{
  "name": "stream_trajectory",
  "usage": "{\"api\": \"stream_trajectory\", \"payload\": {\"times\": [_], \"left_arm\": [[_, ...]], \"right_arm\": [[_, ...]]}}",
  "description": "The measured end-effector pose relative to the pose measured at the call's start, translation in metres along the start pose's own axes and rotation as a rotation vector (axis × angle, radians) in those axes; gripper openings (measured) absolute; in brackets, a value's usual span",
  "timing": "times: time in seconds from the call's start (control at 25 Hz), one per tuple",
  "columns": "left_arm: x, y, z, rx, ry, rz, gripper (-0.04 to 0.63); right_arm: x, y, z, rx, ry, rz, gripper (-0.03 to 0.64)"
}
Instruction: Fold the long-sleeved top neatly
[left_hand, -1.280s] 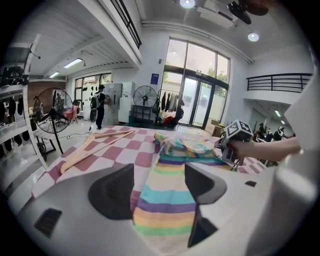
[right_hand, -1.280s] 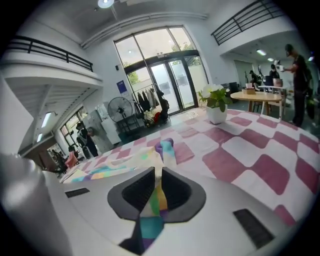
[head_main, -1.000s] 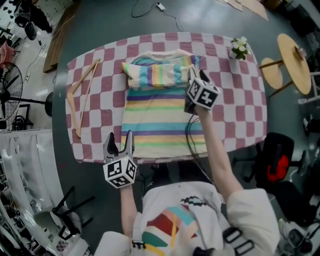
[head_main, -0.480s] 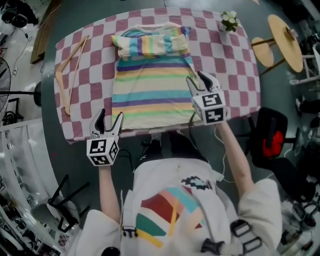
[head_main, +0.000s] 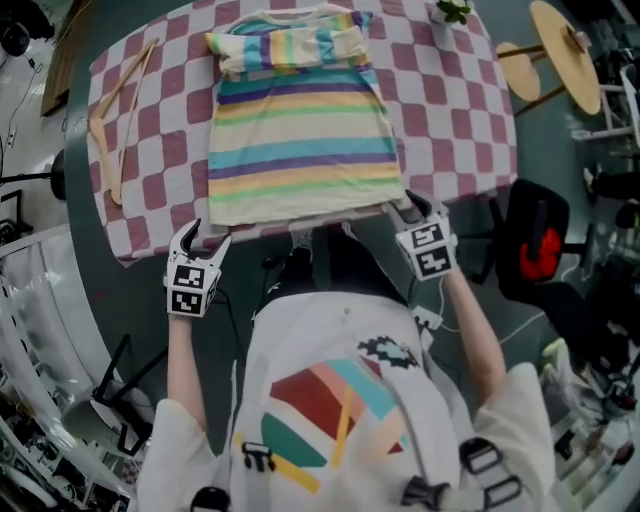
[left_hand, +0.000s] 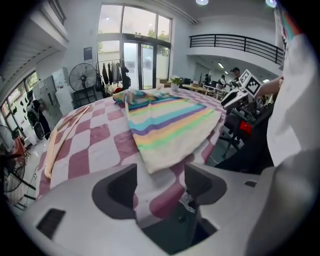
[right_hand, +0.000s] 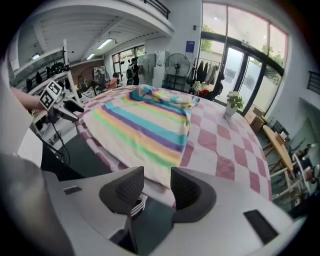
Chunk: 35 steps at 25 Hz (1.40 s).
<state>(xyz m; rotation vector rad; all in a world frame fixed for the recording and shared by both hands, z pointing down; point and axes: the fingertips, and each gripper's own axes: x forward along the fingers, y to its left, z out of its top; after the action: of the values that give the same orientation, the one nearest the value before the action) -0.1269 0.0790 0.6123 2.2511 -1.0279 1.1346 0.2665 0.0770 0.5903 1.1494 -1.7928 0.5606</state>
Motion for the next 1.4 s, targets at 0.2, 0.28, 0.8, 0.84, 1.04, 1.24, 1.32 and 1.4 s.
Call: {"api": "stream_trajectory", "payload": {"times": [0.2,0.28,0.8,0.84,1.04,1.24,1.32,1.4], "left_arm": [[0.009,0.003,-0.014,0.031,0.042,0.011,0.273],[0.015,0.003,-0.017,0.069,0.056,0.019,0.213],[0.02,0.013,-0.014,0.056,0.073,0.051,0.032],[0.017,0.013,-0.012,0.038,0.082,0.049,0.022],[-0.006,0.012,0.006,-0.139,0.038,0.029,0.015],[-0.042,0.003,0.025,-0.304,0.009,0.041,0.014],[-0.052,0.002,0.038,-0.317,0.0,0.061,0.014],[-0.057,0.009,0.055,-0.313,-0.009,0.091,0.014]], "right_arm": [[0.019,-0.004,-0.027,0.028,0.064,-0.01,0.158],[0.022,-0.01,-0.034,0.008,0.089,-0.019,0.158],[0.029,-0.015,-0.032,-0.002,0.142,0.017,0.069],[0.027,-0.016,-0.031,-0.015,0.139,0.018,0.054],[0.007,-0.023,-0.019,-0.067,0.104,0.03,0.025],[-0.029,-0.035,0.011,-0.031,0.041,0.045,0.02],[-0.04,-0.046,0.026,-0.029,0.002,0.037,0.02],[-0.044,-0.059,0.048,-0.048,-0.047,0.023,0.02]]}}
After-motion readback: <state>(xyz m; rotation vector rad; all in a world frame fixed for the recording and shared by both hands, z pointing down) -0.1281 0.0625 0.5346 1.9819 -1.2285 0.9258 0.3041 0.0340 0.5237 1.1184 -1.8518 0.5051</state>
